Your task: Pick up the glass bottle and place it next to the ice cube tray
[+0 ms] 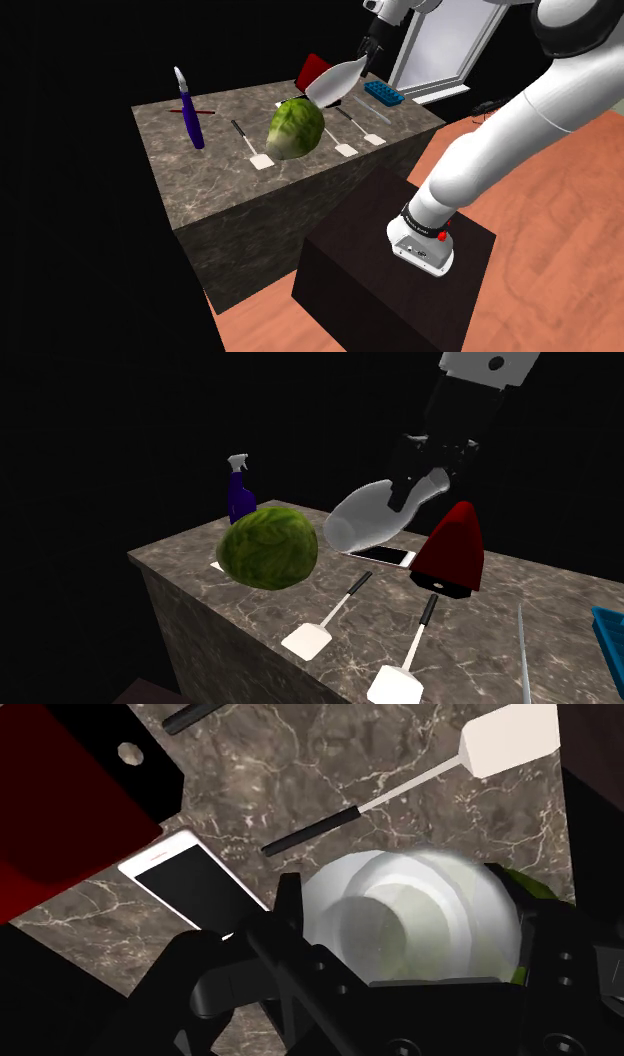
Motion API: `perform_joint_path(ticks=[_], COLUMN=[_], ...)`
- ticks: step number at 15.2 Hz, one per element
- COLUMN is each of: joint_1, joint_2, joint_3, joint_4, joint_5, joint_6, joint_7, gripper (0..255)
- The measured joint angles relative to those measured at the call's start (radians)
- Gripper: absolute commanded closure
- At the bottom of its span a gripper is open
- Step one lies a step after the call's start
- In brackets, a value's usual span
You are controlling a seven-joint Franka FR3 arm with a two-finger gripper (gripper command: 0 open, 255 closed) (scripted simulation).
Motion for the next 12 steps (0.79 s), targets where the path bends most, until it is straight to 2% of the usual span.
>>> perform_joint_path(ticks=[8,12], joint_1=[-0.093,-0.131], joint_2=[-0.111,-0.125], joint_3=[-0.09,-0.151], joint_4=[-0.071,-0.051], joint_5=[-0.095,-0.129], joint_6=[-0.052,-0.097], joint_7=[-0.126,-0.207], gripper=[255,255])
